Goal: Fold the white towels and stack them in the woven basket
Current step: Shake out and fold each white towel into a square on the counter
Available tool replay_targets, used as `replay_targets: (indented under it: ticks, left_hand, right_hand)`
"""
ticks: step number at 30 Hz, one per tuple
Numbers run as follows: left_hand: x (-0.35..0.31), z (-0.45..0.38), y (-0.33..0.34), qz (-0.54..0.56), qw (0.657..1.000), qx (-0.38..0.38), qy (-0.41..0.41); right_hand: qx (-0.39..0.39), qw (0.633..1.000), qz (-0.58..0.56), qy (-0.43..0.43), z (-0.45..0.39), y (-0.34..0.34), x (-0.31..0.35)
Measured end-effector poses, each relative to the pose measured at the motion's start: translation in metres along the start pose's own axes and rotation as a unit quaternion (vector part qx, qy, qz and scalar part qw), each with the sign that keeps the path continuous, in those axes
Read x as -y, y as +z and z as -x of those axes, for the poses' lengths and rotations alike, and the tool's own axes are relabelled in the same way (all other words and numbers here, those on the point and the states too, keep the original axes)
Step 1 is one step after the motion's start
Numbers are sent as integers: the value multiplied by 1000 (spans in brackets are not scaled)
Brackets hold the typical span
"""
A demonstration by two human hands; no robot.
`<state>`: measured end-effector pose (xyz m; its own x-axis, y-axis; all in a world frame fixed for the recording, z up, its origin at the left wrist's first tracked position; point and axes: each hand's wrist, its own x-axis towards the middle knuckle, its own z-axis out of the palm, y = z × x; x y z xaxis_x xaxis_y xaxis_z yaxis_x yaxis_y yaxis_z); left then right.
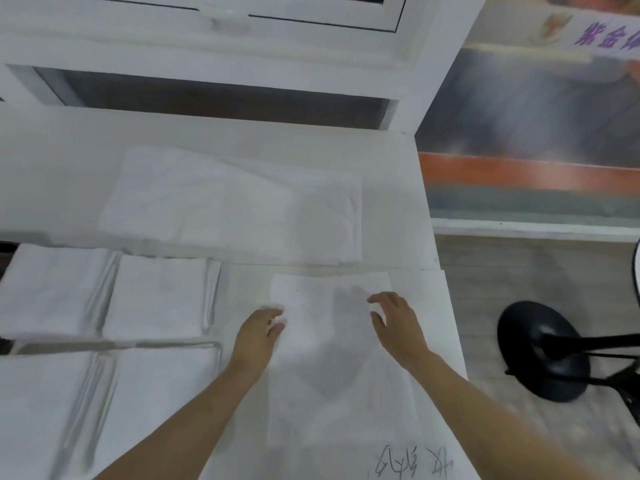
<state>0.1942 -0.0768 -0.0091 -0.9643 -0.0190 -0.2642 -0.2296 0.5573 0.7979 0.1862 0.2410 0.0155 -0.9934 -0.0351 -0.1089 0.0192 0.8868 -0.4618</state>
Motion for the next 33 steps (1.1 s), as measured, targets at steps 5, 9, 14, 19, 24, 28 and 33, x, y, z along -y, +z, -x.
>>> replay_targets:
  ticks: [5,9,14,19,24,28,33]
  left_hand:
    - [22,44,26,-150,981,32,121]
    - [26,90,38,-227,946,66,223]
    - [44,139,46,-277,905,115,303]
    - [62,161,40,-286,900,136,300]
    - [65,164,37,-300,900,82,305]
    - [39,161,27,-254,936,83,230]
    - [5,161,1,-216,961,82,155]
  right_hand:
    - [27,995,-2,-97,67,15,-14]
    - [55,986,14,-159,122,23,-29]
    - [120,981,49,-145,171,33,-54]
    - [173,973,62,-141,188,29,-58]
    - [193,970,65,-132,188,22,-57]
    - [181,978,61,-83,178,3,-42]
    - [135,986,-100,25,182,-27,-23]
